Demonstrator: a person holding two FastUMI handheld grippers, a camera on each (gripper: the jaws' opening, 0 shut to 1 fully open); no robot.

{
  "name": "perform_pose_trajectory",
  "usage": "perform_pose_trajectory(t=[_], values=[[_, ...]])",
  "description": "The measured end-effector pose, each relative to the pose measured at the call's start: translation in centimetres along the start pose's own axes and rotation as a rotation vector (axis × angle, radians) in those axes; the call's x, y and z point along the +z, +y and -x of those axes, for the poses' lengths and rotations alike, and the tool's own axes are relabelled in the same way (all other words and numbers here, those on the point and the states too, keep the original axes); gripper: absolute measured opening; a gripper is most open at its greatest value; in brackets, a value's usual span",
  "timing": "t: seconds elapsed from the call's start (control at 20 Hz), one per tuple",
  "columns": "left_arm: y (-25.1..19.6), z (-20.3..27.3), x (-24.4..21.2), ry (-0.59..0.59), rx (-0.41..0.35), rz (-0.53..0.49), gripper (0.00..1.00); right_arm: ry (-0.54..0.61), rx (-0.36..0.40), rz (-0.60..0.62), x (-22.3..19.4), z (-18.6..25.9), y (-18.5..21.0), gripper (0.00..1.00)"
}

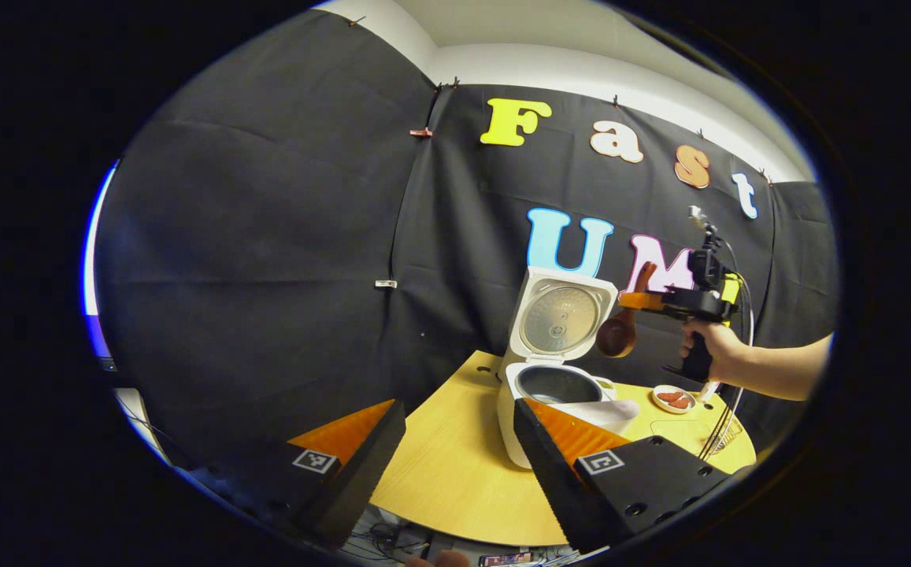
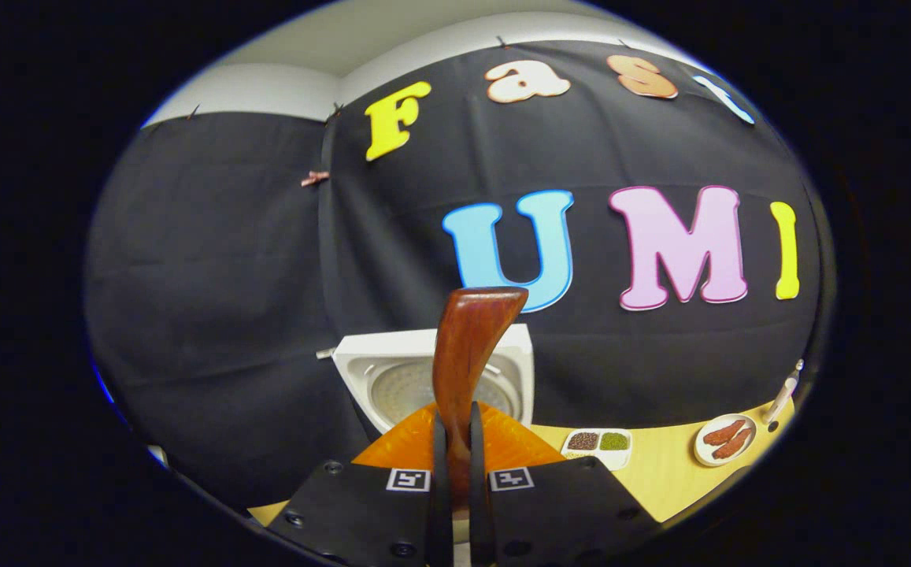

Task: Close the left gripper, press the button to open the rice cooker; take a wooden spoon from the chopstick holder with the right hand, scoop a spoonful of rice and pour it into the rice cooker, then put the wooden spoon back into the chopstick holder.

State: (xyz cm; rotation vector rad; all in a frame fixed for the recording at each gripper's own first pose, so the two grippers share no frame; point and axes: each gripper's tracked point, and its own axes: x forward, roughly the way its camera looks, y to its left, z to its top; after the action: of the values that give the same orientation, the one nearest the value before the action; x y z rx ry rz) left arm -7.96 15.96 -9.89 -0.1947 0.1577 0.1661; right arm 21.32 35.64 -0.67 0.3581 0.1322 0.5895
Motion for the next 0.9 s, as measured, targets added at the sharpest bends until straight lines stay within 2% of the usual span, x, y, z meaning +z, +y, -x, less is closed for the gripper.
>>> perform_pose_trajectory(t=[0.2, 0.4, 0.6, 0.9], values=[[-2.9, 0.1, 1.0, -0.037, -0.024, -0.011, 0.95, -0.078, -0.040, -0.025, 4.4, 6.7, -5.5, 0.12], [-6.7, -0.3, 1.7, -0.052, -0.059, -0.030, 0.95, -0.103, -0.080, -0.033, 6.3, 13.8, -11.6, 0.13], [-10.7, -0.5, 2.1, -0.055, -0.095, -0.071, 0.95, -0.094, -0.155, -0.013, 5.9, 20.1, -18.6, 0.13], [-15.7, -0.7, 2.0, -0.051, -0.130, -0.106, 0.95, -0.064, -0.282, 0.004, 3.7, 27.2, -28.0, 0.13]])
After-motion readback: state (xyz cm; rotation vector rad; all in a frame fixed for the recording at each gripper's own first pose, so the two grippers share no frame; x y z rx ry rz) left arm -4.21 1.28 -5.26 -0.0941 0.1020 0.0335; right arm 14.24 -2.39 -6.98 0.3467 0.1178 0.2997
